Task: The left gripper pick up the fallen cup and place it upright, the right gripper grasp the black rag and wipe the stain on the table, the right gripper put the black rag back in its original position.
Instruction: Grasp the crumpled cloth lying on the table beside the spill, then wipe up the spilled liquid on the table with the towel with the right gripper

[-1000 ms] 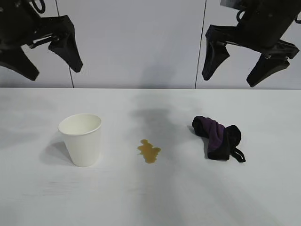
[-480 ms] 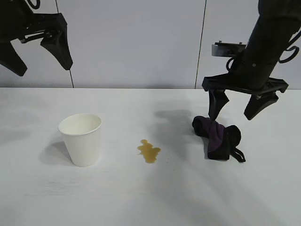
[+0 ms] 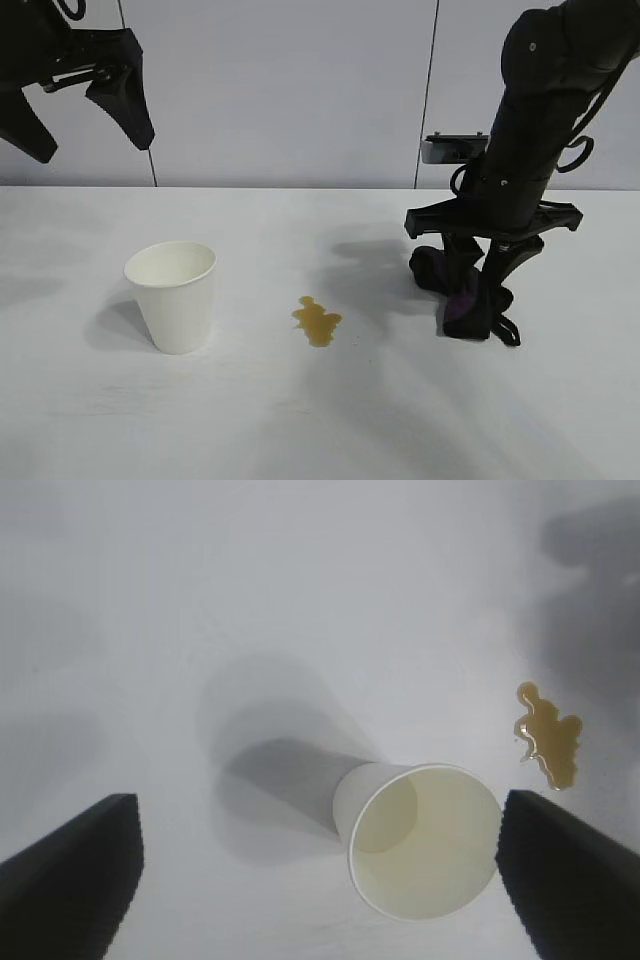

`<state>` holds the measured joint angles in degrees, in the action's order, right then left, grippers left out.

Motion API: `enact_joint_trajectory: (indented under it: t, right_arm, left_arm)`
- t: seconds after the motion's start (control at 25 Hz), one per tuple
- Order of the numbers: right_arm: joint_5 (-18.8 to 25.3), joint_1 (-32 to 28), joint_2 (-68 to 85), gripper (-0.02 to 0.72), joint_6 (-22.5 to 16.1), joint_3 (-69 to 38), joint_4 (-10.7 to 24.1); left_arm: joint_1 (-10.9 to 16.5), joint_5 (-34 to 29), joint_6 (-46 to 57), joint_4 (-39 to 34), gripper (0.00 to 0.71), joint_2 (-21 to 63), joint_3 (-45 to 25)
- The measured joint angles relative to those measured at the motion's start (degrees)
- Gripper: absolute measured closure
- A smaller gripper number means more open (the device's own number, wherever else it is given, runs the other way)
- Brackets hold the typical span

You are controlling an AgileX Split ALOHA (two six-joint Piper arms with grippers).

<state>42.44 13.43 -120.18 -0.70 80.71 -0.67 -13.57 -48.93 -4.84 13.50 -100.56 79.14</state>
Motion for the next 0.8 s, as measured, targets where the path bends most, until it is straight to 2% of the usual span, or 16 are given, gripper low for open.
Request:
enact_joint_trajectory:
  t: [0.12, 0.28, 0.4, 0.64, 0.8]
  right_arm:
    - [0.3, 0.0, 0.0, 0.656, 0.3, 0.0, -1.6]
    - [2.2, 2.2, 3.1, 0.661, 4.4, 0.0, -9.3]
    - [2.1, 6.5, 7.3, 0.663, 5.4, 0.1, -12.9]
    - [1.3, 15.2, 8.1, 0.663, 5.4, 0.1, -13.8]
    - [0.2, 17.6, 6.2, 0.663, 5.2, 0.1, -13.7]
  left_arm:
    - [0.0, -0.2, 0.0, 0.0, 0.017, 0.0, 0.0]
    - [0.0, -0.3, 0.0, 0.0, 0.017, 0.0, 0.0]
    - [0.0, -0.3, 0.0, 0.1, 0.017, 0.0, 0.0]
    - [0.0, -0.3, 0.0, 0.1, 0.017, 0.0, 0.0]
    - [0.0, -0.6, 0.0, 0.0, 0.017, 0.0, 0.0]
